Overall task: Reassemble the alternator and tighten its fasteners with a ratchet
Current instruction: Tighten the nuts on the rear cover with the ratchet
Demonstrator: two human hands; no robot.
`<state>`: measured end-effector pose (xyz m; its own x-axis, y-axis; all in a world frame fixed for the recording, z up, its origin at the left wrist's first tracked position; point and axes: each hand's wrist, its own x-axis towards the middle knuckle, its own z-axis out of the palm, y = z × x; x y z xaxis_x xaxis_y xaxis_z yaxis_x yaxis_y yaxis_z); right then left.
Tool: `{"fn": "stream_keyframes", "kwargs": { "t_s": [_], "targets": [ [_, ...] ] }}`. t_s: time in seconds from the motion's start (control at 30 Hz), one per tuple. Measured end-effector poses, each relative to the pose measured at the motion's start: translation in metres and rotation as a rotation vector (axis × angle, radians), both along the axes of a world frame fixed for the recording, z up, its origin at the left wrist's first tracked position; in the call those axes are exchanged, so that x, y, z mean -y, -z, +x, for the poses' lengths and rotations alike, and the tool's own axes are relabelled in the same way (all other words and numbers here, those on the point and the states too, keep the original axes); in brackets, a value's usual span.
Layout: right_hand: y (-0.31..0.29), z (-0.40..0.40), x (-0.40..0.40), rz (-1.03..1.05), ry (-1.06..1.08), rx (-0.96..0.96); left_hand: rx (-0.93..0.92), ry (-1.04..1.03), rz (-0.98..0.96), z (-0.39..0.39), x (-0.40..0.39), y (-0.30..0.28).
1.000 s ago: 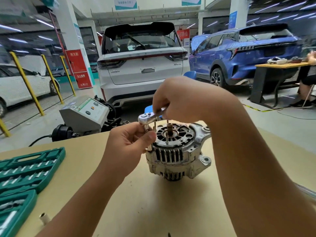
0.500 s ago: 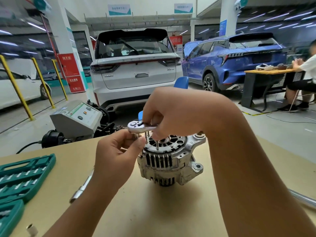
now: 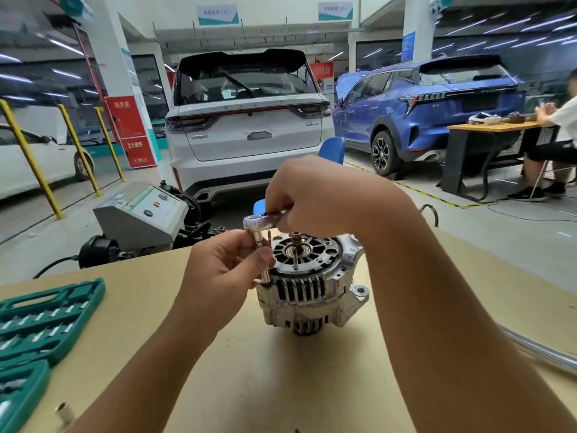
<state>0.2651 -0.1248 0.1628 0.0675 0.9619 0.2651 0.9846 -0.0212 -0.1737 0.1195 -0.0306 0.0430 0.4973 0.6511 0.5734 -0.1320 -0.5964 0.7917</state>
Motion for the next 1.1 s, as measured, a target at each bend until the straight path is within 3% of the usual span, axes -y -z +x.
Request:
{"fn": "stream_keyframes", "kwargs": {
  "t_s": [0.13, 0.3, 0.37, 0.53, 0.67, 0.83, 1.0, 1.1],
  "targets": [
    [-0.002, -0.004, -0.001, -0.120, -0.064, -0.026, 0.007, -0.024, 0.106, 0.001, 0.004, 0.000],
    [-0.012, -0.012, -0.017, -0.141, -0.077, 0.326, -0.018, -0.023, 0.073, -0.003, -0.006, 0.004],
    [-0.012, -0.013, -0.022, -0.167, -0.039, 0.377, -0.025, -0.057, 0.062, -0.001, -0.007, 0.006],
    [-0.022, -0.013, -0.014, -0.349, -0.031, 0.097, -0.040, -0.025, 0.062, 0.001, -0.006, 0.005],
    [-0.016, -0.022, -0.019, -0.178, -0.006, 0.425, -0.035, 0.048, 0.015, -0.002, -0.009, 0.004],
    [-0.025, -0.037, -0.017, -0.413, 0.054, 0.173, -0.022, -0.042, 0.151, -0.001, -0.003, 0.005],
    [-0.020, -0.042, -0.021, -0.235, 0.075, 0.493, -0.027, 0.039, 0.048, -0.001, -0.014, 0.005],
    [-0.025, -0.047, -0.018, -0.355, 0.155, 0.238, -0.007, 0.031, 0.052, 0.001, -0.011, 0.007]
  ]
}}
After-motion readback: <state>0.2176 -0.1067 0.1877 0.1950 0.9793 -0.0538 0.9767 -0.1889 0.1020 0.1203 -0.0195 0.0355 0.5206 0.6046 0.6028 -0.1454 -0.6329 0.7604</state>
